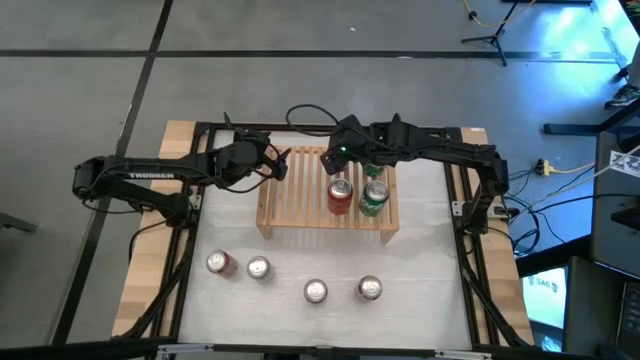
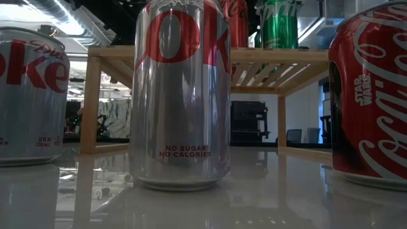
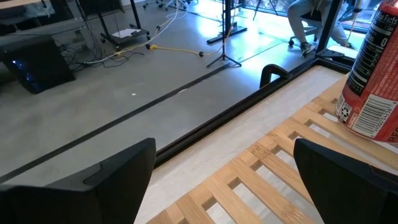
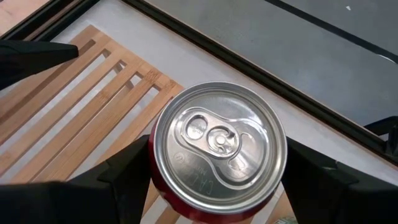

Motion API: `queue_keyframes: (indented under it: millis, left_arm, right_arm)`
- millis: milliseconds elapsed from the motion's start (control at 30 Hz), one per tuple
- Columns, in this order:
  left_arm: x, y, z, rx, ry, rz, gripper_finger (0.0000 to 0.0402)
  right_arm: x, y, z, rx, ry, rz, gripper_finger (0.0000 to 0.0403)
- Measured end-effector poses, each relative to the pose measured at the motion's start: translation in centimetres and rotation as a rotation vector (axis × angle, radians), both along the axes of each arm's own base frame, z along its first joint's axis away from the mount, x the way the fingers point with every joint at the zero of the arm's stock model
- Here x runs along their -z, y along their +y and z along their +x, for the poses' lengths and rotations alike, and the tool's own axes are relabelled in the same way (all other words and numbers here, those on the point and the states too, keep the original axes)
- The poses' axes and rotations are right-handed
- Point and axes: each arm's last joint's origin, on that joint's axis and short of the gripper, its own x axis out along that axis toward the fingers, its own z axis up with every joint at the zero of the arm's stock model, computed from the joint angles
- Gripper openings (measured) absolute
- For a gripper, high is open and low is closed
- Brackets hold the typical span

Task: Place canned beverage on shelf
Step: Put the red black soda can on the shelf

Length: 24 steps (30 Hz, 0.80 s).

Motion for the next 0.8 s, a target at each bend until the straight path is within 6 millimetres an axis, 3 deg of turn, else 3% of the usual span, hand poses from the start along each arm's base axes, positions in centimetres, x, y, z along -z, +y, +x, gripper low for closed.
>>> queue_keyframes:
  millis: [333, 667, 800]
  left_arm:
    - [0.00, 0.00, 0.00, 0.000, 0.000, 0.000, 0.0373]
    - [0.00, 0.00, 0.00, 0.000, 0.000, 0.000, 0.0373]
    - [0.00, 0.00, 0.00, 0.000, 0.000, 0.000, 0.0373]
  right_arm:
    - [0.00, 0.07, 0.08, -0.019, -0.009, 0.027, 0.0295]
    - [-0.06, 0.11, 0.29, -0.073, -0.008, 0.023, 0.0389]
    - [-0.06, 0.11, 0.29, -0.073, -0.008, 0.022, 0.0393]
